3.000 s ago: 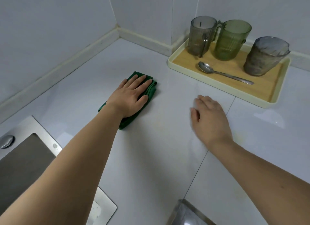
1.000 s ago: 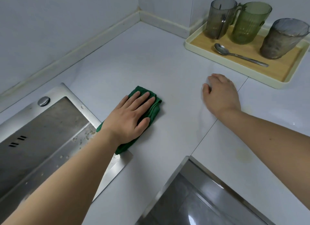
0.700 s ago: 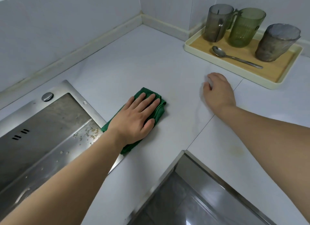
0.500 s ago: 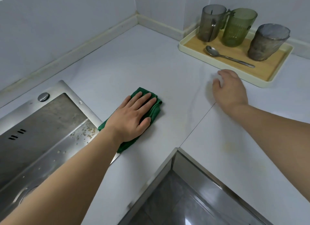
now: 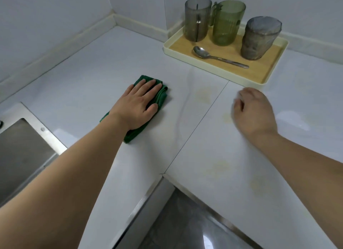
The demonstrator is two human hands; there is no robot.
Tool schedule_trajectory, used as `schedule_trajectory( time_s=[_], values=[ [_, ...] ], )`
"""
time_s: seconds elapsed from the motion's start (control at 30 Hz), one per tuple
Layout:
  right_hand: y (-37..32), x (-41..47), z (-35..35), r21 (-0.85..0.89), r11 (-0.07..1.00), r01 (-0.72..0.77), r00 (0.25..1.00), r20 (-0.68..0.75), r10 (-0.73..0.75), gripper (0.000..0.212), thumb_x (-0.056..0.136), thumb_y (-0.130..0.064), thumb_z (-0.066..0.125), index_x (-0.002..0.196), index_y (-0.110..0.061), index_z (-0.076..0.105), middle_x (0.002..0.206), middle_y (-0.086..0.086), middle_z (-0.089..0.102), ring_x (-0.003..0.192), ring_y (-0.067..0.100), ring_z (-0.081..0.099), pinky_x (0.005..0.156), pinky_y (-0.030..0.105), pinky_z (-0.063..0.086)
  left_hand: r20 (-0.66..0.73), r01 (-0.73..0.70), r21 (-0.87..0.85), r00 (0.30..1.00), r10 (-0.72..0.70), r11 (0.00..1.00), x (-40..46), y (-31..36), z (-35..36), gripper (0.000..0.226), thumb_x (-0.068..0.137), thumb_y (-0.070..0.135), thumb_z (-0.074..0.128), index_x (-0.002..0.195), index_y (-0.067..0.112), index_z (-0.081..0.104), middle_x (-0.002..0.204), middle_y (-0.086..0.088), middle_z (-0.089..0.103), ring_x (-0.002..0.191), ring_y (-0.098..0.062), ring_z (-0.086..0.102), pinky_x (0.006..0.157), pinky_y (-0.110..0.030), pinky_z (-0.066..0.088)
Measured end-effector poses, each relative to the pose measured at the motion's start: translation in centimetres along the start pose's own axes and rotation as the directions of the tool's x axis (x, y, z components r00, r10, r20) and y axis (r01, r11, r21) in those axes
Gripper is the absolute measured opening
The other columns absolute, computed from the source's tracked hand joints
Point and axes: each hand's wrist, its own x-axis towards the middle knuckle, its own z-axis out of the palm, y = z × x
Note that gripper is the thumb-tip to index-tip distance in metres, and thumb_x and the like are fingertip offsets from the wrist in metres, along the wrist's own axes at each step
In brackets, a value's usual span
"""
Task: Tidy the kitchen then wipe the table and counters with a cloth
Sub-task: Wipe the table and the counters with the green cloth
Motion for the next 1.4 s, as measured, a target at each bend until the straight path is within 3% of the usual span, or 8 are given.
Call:
schedule_trajectory(
  time_s=[0.53, 0.93, 1.07, 1.17, 1.4],
  values=[
    [0.2, 0.3, 0.1, -0.043, 0.999, -0.010, 1.000, -0.020, 0.009, 0.033, 0.099, -0.023, 0.038, 0.112, -0.004, 0.062, 0.127, 0.014, 0.056, 0.119, 0.031, 0.049, 0.108, 0.039, 0.035, 0.037, -0.081, 0.027, 0.996, 0.080, 0.996, 12.7, 0.6, -1.4, 0.067, 0.090, 0.053, 0.016, 0.154, 0.034, 0.009, 0.162, 0.005, 0.008, 0.149, -0.018, 0.005, 0.121, -0.040, 0.005],
    [0.6, 0.4, 0.6, -0.053, 0.999, -0.005, 0.999, -0.043, 0.002, 0.031, 0.098, -0.022, 0.042, 0.114, -0.003, 0.061, 0.127, 0.015, 0.056, 0.119, 0.032, 0.049, 0.107, 0.042, 0.036, 0.040, -0.102, 0.021, 0.994, 0.101, 0.995, 11.6, 3.0, -0.9, 0.065, 0.093, 0.050, 0.013, 0.155, 0.032, 0.005, 0.163, 0.005, 0.003, 0.149, -0.019, -0.002, 0.121, -0.038, -0.003],
    [0.4, 0.3, 0.4, -0.058, 0.998, 0.004, 0.998, -0.059, -0.008, 0.039, 0.098, -0.026, 0.035, 0.114, -0.002, 0.062, 0.125, 0.015, 0.057, 0.117, 0.032, 0.051, 0.106, 0.042, 0.037, 0.035, -0.116, 0.009, 0.993, 0.116, 0.993, 11.0, 3.4, -0.8, 0.063, 0.095, 0.050, 0.015, 0.154, 0.034, 0.004, 0.163, 0.006, 0.002, 0.149, -0.017, -0.003, 0.121, -0.036, -0.003],
    [0.5, 0.4, 0.4, -0.060, 0.998, -0.002, 0.999, -0.036, 0.000, 0.032, 0.098, -0.022, 0.040, 0.113, -0.004, 0.061, 0.126, 0.013, 0.056, 0.117, 0.030, 0.049, 0.106, 0.039, 0.035, 0.043, -0.102, 0.009, 0.994, 0.101, 0.995, 10.6, 3.3, -0.7, 0.060, 0.098, 0.048, 0.016, 0.154, 0.034, 0.003, 0.163, 0.007, 0.001, 0.149, -0.016, -0.003, 0.121, -0.036, -0.003],
    [0.5, 0.5, 0.2, -0.064, 0.998, 0.015, 1.000, -0.027, -0.016, 0.032, 0.098, -0.022, 0.042, 0.116, -0.003, 0.060, 0.128, 0.013, 0.054, 0.119, 0.030, 0.048, 0.107, 0.038, 0.033, 0.044, -0.082, -0.002, 0.996, 0.082, 0.997, 6.2, 3.0, -0.3, 0.062, 0.096, 0.052, 0.013, 0.154, 0.035, 0.003, 0.162, 0.008, 0.000, 0.149, -0.015, -0.004, 0.121, -0.036, -0.003]
  ],
)
